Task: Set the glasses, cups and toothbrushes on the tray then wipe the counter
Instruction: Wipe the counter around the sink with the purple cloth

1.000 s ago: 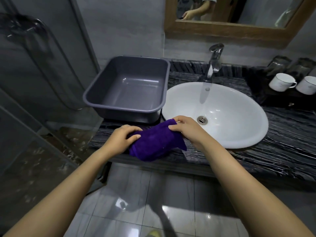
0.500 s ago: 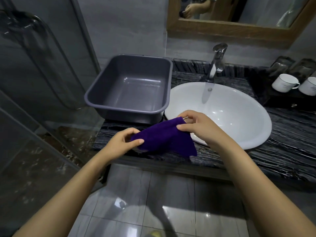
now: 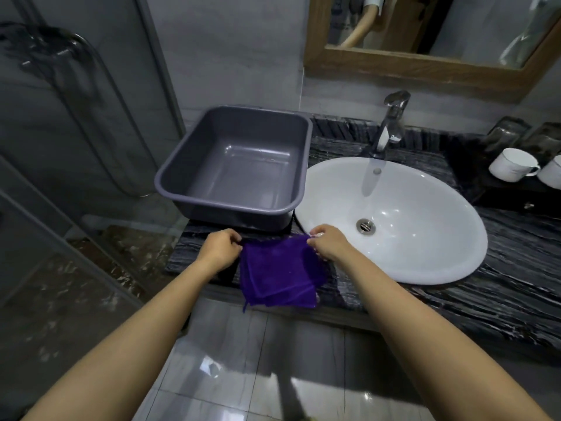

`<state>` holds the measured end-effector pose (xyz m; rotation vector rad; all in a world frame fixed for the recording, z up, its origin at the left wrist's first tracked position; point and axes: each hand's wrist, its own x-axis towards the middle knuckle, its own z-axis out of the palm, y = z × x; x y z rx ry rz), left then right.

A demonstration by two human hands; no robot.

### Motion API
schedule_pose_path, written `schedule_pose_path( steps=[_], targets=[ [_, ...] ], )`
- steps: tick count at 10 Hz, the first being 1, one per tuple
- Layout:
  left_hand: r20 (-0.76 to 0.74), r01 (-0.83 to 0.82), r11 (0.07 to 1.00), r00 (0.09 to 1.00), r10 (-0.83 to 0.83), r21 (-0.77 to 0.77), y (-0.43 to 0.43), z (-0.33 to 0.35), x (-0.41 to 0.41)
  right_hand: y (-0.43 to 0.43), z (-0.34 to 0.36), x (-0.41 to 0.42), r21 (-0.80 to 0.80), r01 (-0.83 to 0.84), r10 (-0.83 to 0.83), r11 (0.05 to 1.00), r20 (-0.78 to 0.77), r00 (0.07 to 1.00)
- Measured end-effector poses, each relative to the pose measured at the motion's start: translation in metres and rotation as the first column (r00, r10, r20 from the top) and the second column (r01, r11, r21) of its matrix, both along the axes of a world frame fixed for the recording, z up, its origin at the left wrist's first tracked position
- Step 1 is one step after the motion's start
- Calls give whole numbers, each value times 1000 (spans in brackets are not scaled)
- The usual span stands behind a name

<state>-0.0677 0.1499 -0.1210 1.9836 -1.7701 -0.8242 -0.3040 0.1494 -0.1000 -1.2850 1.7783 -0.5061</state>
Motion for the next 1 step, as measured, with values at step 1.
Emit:
schedule_pose_path(
  steps=[1],
  targets=[
    [129,71,988,988,-88,137,-1,13,12,-6,4,-5,61,-130,141,990,-242,960]
  ],
)
